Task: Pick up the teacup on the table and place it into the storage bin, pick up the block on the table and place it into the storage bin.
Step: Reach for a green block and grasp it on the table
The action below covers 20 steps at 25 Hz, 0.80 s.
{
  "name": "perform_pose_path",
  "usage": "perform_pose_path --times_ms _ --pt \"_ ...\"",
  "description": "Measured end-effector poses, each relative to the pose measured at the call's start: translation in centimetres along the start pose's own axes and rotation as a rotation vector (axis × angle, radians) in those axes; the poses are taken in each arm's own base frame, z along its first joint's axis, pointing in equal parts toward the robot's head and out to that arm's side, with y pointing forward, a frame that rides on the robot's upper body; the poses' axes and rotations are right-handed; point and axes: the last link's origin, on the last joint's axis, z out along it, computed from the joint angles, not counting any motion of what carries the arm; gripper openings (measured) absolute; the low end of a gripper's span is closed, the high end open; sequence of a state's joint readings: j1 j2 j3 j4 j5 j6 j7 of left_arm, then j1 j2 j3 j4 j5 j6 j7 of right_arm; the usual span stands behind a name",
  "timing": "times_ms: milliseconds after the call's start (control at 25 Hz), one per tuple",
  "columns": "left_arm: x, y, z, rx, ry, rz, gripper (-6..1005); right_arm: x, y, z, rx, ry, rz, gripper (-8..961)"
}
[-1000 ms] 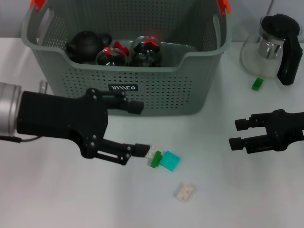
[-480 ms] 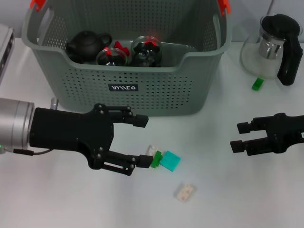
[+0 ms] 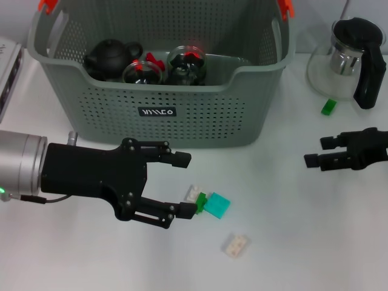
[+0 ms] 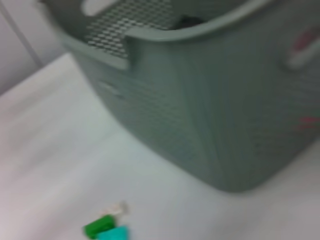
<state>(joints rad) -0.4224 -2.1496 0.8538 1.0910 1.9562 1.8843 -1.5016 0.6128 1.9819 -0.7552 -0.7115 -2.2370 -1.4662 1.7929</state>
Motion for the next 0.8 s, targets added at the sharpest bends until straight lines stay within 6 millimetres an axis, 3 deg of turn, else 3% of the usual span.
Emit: perform_pose_path --times_ms 320,800 --pt "-0.5 0.0 0.3 -0.006 -0.003 -0.011 859 -1.0 -1.9 0.0 0.155 -0.005 0.028 823" --pt "-0.9 0.0 0.6 -0.015 -0.001 -0.033 860 -3.1 -3.1 2.9 0.332 -0.017 -0.008 824"
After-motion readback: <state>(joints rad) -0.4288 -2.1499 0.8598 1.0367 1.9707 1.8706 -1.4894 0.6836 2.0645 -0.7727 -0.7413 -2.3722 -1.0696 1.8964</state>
